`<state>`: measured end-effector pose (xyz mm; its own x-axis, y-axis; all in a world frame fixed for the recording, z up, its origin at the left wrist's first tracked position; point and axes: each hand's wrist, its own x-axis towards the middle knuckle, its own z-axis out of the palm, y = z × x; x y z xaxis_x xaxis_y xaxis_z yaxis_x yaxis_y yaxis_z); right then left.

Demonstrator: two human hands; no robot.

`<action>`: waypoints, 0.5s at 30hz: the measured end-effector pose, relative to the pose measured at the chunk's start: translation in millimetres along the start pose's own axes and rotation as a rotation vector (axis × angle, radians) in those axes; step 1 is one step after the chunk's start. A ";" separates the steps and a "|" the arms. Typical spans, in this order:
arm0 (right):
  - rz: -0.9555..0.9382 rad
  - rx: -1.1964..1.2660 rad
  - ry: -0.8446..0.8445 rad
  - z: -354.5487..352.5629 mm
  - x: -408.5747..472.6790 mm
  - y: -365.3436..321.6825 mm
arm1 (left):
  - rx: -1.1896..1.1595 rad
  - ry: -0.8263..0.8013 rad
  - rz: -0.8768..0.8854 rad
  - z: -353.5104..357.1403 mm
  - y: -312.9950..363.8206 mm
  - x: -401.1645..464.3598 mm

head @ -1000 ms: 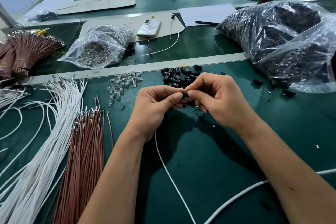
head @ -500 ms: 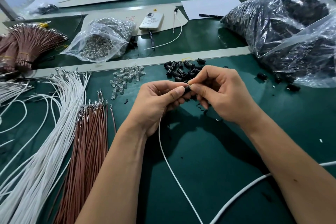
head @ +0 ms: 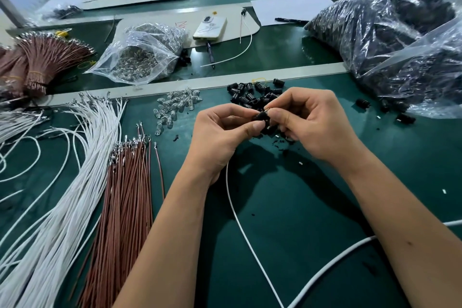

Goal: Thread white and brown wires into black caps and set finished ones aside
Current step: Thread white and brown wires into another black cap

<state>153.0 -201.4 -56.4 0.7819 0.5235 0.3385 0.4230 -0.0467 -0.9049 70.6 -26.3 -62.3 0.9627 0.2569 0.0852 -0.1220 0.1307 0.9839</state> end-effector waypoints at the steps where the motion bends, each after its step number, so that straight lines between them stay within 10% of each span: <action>1: 0.008 0.005 -0.003 -0.3 -0.1 -0.3 | -0.001 0.002 0.003 0.3 0.1 0.2; 15: 0.062 0.111 -0.047 6.4 -3.0 -0.7 | 0.173 0.029 0.158 -0.1 2.6 -1.4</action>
<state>147.4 -197.5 -58.4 0.7815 0.5622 0.2704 0.3187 0.0129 -0.9478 68.9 -26.2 -59.9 0.9272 0.2892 0.2379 -0.2247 -0.0786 0.9713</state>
